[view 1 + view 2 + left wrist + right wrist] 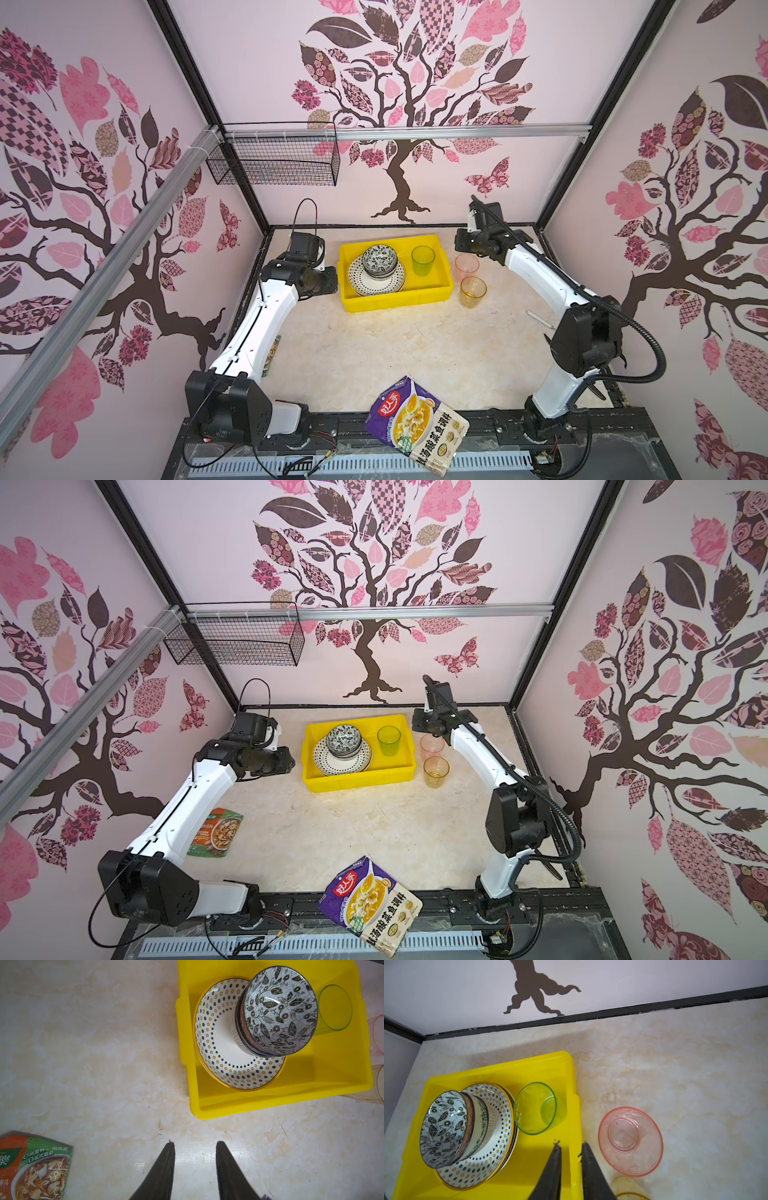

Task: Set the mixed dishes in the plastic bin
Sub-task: 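Move the right gripper over the pink plastic cup beside the bin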

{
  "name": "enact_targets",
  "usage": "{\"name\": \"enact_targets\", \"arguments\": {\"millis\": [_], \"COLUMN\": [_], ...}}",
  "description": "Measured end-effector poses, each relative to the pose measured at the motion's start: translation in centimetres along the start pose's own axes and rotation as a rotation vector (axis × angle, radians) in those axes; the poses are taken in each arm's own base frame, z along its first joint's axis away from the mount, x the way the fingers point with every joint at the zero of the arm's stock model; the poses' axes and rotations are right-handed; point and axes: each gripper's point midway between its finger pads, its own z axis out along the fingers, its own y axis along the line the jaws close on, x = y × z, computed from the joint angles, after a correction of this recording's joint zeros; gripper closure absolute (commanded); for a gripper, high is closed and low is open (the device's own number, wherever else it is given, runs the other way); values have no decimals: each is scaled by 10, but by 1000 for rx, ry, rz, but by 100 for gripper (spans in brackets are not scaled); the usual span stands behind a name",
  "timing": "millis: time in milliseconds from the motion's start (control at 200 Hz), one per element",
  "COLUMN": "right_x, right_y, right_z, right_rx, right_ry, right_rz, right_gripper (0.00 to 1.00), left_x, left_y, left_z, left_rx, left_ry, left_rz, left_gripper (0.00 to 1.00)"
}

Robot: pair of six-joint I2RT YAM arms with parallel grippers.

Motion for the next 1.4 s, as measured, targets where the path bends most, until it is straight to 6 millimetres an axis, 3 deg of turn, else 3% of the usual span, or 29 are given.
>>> {"name": "enact_targets", "arguments": {"millis": [145, 360, 535, 860, 1181, 1401], "right_x": [-1, 17, 16, 36, 40, 55], "right_y": [-23, -28, -36, -85, -91, -97], "right_z": [-5, -2, -2, 3, 5, 21], "right_rx": [32, 50, 63, 145, 151, 166], "right_ry": [-16, 15, 13, 67, 81, 129], "right_rz": [44, 43, 57, 148, 156, 159], "right_gripper": [79, 78, 78, 78, 74, 70], "left_x": [4, 7, 9, 10, 11, 11], "left_y": [0, 0, -1, 1, -2, -1], "left_z": [1, 1, 1, 1, 1, 1], "left_rx": [-4, -11, -20, -34, -31, -37], "left_ry": [15, 26, 32, 35, 37, 36], "left_rz": [4, 11, 17, 20, 28, 28], "left_gripper": [63, 63, 63, 63, 63, 63]}}
